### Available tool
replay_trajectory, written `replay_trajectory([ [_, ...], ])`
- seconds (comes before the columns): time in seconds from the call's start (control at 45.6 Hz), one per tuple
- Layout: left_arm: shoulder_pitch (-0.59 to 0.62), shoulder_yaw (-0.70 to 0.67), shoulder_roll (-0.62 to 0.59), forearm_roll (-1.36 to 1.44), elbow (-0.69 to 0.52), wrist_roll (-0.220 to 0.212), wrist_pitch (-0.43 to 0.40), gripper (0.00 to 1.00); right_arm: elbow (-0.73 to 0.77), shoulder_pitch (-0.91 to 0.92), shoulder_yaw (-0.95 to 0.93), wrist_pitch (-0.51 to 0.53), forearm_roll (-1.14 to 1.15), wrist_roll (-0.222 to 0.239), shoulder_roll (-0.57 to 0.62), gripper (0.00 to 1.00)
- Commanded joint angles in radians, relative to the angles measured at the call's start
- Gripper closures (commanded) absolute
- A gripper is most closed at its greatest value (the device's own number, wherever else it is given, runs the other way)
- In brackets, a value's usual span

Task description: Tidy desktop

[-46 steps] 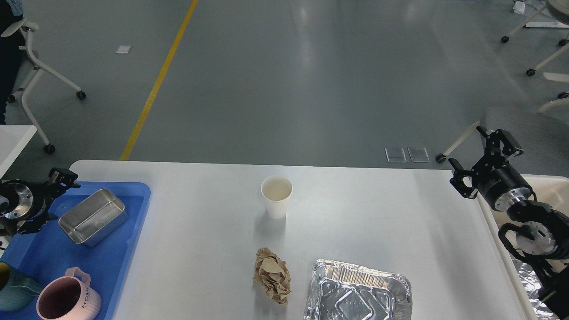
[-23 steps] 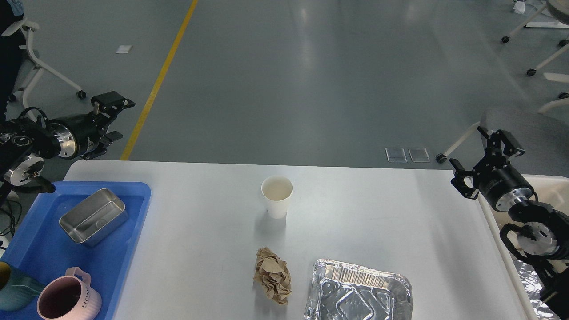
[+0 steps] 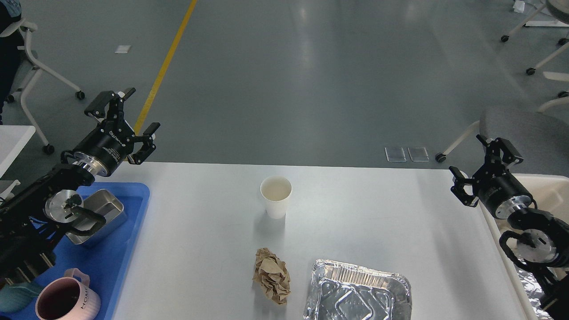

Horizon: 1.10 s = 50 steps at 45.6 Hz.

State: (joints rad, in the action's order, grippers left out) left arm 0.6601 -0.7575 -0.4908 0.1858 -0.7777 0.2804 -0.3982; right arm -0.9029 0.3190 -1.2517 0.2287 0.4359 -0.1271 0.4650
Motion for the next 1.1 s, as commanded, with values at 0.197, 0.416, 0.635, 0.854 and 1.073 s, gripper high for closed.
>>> replay_trajectory([
  [0.197, -0.111, -0.178, 0.211, -0.062, 0.000, 0.002, -0.120, 0.03, -0.004, -0.015, 0.000, 0.000, 0.000, 0.001, -0.005, 0.00],
  [0.416, -0.126, -0.285, 0.345, -0.063, 0.046, 0.011, -0.096, 0.03, -0.007, -0.011, -0.003, 0.000, -0.003, 0.001, -0.025, 0.00],
  [0.635, -0.131, -0.325, 0.394, -0.063, 0.077, 0.014, -0.077, 0.03, -0.008, -0.008, -0.003, 0.000, -0.006, 0.003, -0.039, 0.00],
  [0.854, -0.142, -0.332, 0.380, -0.065, 0.078, 0.013, -0.086, 0.03, -0.007, 0.003, -0.006, 0.020, -0.019, 0.001, -0.063, 0.00],
  [1.073, -0.146, -0.332, 0.365, -0.063, 0.081, 0.013, -0.087, 0.03, -0.016, 0.012, -0.005, 0.026, -0.017, 0.001, -0.098, 0.00],
])
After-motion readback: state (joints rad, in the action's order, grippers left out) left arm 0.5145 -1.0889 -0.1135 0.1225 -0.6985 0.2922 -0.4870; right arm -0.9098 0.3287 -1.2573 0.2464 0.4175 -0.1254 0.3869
